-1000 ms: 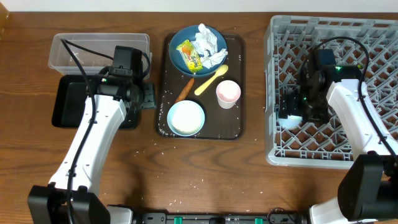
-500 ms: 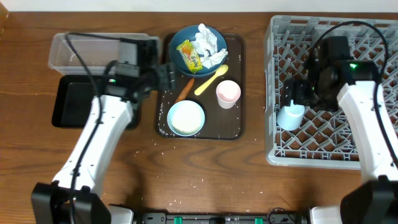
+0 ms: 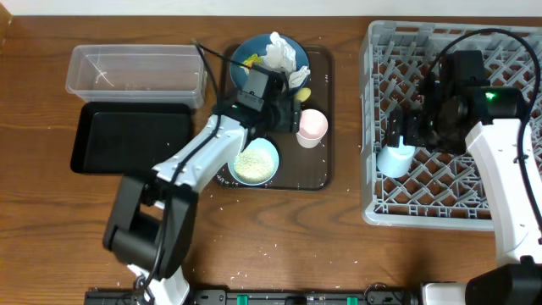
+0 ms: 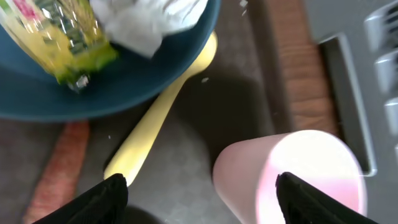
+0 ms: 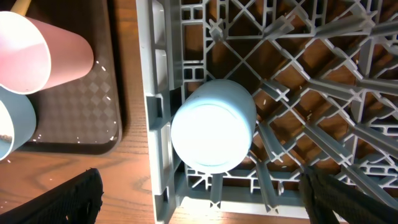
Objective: Sort waste into correct bins and load items into the dishwasher rack
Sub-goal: 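Grasp the pink cup with the left gripper, then lift the pink cup and hand it to the right gripper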
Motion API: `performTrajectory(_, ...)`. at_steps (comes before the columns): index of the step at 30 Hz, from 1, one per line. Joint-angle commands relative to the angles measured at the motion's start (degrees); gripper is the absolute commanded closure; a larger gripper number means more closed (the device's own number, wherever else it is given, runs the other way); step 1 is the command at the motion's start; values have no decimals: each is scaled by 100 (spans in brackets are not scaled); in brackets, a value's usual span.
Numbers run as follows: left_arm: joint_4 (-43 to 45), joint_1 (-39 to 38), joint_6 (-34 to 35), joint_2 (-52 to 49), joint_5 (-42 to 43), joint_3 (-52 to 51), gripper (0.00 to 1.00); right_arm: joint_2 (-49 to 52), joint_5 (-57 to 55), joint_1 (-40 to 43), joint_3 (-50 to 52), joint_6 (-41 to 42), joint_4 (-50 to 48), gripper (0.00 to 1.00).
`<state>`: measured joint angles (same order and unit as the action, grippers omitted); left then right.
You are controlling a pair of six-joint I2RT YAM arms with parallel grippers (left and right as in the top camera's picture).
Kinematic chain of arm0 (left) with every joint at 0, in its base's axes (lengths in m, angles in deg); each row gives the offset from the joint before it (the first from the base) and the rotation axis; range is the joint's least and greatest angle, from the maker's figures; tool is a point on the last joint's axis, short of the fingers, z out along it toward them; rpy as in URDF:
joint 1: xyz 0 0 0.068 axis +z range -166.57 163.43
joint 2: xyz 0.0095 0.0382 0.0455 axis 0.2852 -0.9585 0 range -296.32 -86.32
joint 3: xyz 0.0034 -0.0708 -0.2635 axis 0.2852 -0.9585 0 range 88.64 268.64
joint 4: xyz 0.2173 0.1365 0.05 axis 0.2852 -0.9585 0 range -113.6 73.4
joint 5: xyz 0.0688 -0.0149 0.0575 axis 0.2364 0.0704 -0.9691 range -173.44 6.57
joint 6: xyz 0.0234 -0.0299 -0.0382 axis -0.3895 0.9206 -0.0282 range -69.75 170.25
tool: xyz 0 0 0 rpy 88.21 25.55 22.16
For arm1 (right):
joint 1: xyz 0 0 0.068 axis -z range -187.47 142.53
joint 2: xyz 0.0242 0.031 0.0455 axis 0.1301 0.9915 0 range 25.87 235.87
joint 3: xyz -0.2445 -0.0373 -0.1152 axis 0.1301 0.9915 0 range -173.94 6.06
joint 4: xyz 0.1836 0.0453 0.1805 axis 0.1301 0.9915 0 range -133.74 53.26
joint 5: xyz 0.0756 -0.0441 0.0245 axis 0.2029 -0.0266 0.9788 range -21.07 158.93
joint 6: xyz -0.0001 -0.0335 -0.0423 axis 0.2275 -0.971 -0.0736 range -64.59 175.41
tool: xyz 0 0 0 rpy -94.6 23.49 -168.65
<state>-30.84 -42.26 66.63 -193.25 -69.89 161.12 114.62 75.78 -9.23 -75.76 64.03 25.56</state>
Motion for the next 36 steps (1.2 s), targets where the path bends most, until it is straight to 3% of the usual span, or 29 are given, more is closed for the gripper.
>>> performTrajectory(1,42,-61,160,-68,-44,136,26,-70,-26,-35,-122,-61,9,1)
performTrajectory(6,42,-219,155,-94,-46,133,46,-70,-44,-35,-120,-61,9,1)
performTrajectory(13,44,-540,153,-216,-111,103,47,-70,-63,-35,-122,-61,33,1)
performTrajectory(16,44,-546,155,-282,-114,103,60,-70,-63,-35,-120,-61,37,1)
performTrajectory(21,46,-535,160,-289,-111,103,93,-70,-63,-35,-120,-61,35,1)
performTrajectory(24,63,-518,284,-254,-7,109,94,-70,-61,-35,-122,-59,9,1)
performTrajectory(30,61,-92,461,238,1580,181,94,-70,590,-35,-122,-168,-407,1)
performTrajectory(36,66,820,756,911,4085,181,94,-68,3289,-96,-120,-949,-1550,1)
